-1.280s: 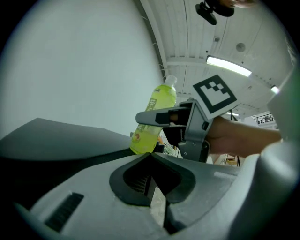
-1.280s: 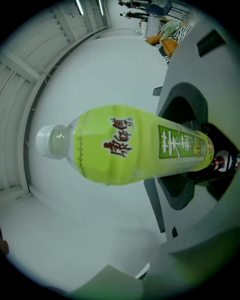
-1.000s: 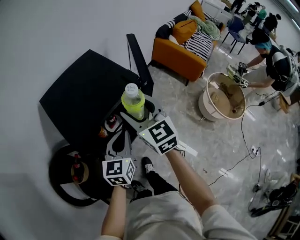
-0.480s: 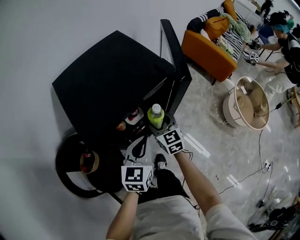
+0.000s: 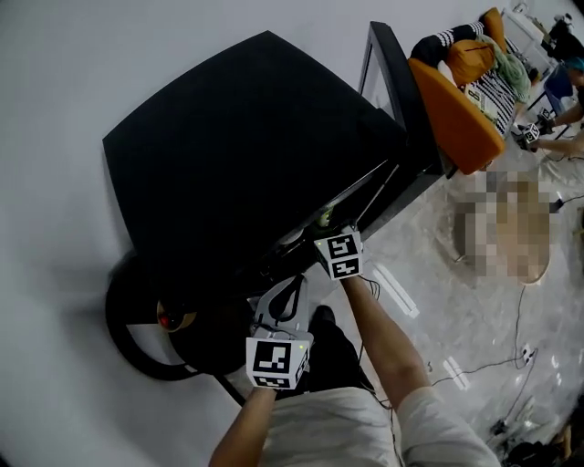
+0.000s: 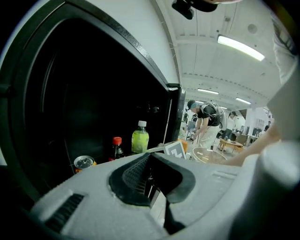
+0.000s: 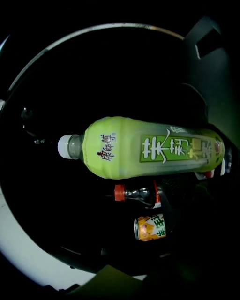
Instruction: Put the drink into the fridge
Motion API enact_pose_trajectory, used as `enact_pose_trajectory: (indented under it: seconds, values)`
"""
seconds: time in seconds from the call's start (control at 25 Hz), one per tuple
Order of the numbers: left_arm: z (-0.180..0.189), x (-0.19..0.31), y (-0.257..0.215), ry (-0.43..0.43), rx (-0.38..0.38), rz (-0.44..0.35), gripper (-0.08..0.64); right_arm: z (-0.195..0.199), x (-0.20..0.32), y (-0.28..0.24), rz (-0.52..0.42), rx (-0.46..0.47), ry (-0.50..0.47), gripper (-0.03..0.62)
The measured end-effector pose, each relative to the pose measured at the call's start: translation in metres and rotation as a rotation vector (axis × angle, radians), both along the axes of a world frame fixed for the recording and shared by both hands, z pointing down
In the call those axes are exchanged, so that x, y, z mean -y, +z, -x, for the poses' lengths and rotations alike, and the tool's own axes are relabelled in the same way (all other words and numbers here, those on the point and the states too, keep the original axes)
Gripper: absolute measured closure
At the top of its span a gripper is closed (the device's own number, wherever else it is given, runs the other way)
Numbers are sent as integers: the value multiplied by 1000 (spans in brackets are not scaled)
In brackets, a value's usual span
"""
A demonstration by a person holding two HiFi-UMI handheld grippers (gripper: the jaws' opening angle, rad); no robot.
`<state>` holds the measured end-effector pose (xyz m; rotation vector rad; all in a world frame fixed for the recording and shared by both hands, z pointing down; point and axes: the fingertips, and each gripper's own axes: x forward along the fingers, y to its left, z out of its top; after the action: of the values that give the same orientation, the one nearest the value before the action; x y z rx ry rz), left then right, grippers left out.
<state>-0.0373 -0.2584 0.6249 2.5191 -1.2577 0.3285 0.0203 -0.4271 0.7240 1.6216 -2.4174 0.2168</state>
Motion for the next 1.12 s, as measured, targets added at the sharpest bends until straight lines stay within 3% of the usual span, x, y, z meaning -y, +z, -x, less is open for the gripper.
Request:
enact_pose_trajectory:
  seconds: [0.32, 0.56, 0.76, 0.96, 1.0, 1.12]
  values:
    - [-8, 12, 4, -12, 18, 1, 551, 11, 21, 0, -42, 37, -11, 293]
    - [-2, 13, -18, -34, 11, -26, 551, 6, 11, 2, 26, -2, 13, 292]
    - [17, -20, -52, -43, 1, -49, 551, -6, -29, -18, 78, -24, 87, 291]
    - [45, -73, -89, -57, -17, -49, 551, -5, -108, -83, 65, 20, 131, 293]
    - [49, -85, -92, -58, -17, -46, 551, -4, -126, -93, 63, 32, 134, 313]
    - [60, -108, -97, -79, -11, -39, 551, 0, -174, -119, 55, 49, 139, 465]
